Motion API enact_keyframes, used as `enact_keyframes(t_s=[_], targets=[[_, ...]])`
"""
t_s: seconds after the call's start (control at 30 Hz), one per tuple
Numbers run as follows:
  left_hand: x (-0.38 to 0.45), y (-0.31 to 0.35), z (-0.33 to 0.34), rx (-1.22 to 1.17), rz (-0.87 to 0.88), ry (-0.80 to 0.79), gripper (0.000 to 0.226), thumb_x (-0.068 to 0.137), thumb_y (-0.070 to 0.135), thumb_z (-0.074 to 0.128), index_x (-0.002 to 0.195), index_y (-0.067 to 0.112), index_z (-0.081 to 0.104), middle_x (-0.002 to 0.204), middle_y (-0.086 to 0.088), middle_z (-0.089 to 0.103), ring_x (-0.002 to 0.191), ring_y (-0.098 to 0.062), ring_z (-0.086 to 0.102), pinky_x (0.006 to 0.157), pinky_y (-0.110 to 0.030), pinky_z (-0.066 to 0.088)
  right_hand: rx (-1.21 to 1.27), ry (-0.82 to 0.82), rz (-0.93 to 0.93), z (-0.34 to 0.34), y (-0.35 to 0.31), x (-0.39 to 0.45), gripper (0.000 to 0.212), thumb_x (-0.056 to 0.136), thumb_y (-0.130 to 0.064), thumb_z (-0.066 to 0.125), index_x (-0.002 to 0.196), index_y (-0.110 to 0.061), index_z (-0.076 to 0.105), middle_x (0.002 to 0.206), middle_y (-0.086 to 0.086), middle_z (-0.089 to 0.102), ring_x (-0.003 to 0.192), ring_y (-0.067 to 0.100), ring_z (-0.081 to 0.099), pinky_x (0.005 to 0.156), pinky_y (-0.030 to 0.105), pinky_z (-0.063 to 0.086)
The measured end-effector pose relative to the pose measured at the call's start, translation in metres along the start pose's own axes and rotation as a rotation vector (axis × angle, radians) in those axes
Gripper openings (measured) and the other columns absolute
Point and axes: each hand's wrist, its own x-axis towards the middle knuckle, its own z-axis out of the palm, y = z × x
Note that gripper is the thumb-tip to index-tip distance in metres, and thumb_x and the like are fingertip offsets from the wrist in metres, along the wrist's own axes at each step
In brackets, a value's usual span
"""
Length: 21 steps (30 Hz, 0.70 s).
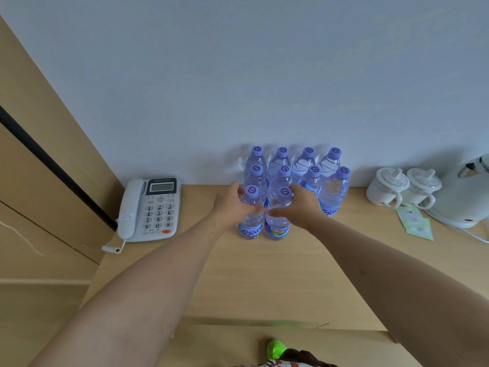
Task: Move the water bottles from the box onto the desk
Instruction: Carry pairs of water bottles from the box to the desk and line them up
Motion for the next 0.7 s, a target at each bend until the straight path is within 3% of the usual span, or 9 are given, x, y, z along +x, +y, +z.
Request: enact_keyframes(t_s=[0.1,0.23,0.33,0.43,0.53,0.6,0.7], targets=[[0.003,-0.001,-0.003,-0.004,-0.004,-0.021,0.058,0.061,0.044,0.093,0.097,0.019,0.056,0.094,0.009,0.062,0.081,-0.009,0.057,0.063,-0.024,0.044,0.007,-0.033,-0.027,0.000,-0.002,0.003,0.053,0.070,-0.016,0.088,0.115,-0.011,0.060,0.101,0.005,0.063,0.097,0.027,0.061,0.083,0.042,0.055],[0.005,-0.004,-0.003,-0.010,0.002,-0.030,0.061,0.058,0.043,0.095,0.098,0.017,0.057,0.095,0.005,0.063,0.076,-0.007,0.054,0.064,-0.023,0.045,0.039,-0.007,0.025,0.002,-0.001,0.001,0.059,0.068,-0.034,0.091,0.109,-0.011,0.055,0.099,0.002,0.057,0.092,0.023,0.057,0.082,0.042,0.054],[0.006,-0.004,-0.001,-0.023,-0.003,-0.021,0.061,0.057,0.041,0.096,0.097,0.016,0.057,0.096,0.003,0.065,0.078,-0.011,0.056,0.067,-0.027,0.049,0.064,-0.011,0.033,0.001,0.001,0.004,0.052,0.070,-0.017,0.090,0.112,-0.009,0.060,0.097,0.003,0.057,0.093,0.025,0.057,0.081,0.042,0.055],[0.006,-0.004,-0.001,-0.050,-0.012,-0.020,0.061,0.055,0.041,0.097,0.096,0.018,0.059,0.095,0.002,0.065,0.081,-0.015,0.060,0.073,-0.039,0.058,0.090,-0.026,0.031,-0.002,0.000,0.008,0.064,0.073,-0.001,0.083,0.130,-0.012,0.055,0.108,0.006,0.057,0.088,0.023,0.056,0.067,0.034,0.050],[0.005,-0.006,-0.001,-0.072,-0.005,-0.013,0.060,0.053,0.041,0.097,0.094,0.018,0.060,0.091,0.004,0.063,0.078,-0.013,0.058,0.073,-0.042,0.059,0.152,-0.034,0.055,0.001,0.005,0.007,0.073,0.069,-0.015,0.090,0.131,-0.014,0.052,0.119,0.006,0.054,0.099,0.024,0.057,0.075,0.036,0.052],[0.005,-0.007,-0.001,-0.075,0.006,-0.009,0.059,0.053,0.043,0.097,0.094,0.020,0.061,0.092,0.005,0.063,0.078,-0.012,0.058,0.070,-0.036,0.057,0.155,-0.017,0.050,0.004,0.008,0.005,0.069,0.065,-0.026,0.094,0.121,-0.013,0.055,0.103,0.000,0.055,0.095,0.022,0.056,0.077,0.036,0.050],[0.005,-0.007,-0.002,-0.068,0.014,-0.001,0.057,0.053,0.045,0.096,0.093,0.023,0.061,0.093,0.007,0.065,0.079,-0.010,0.059,0.069,-0.030,0.053,0.149,-0.008,0.025,0.003,0.010,0.008,0.064,0.066,-0.017,0.093,0.120,-0.012,0.058,0.097,-0.004,0.054,0.096,0.021,0.056,0.081,0.038,0.053]])
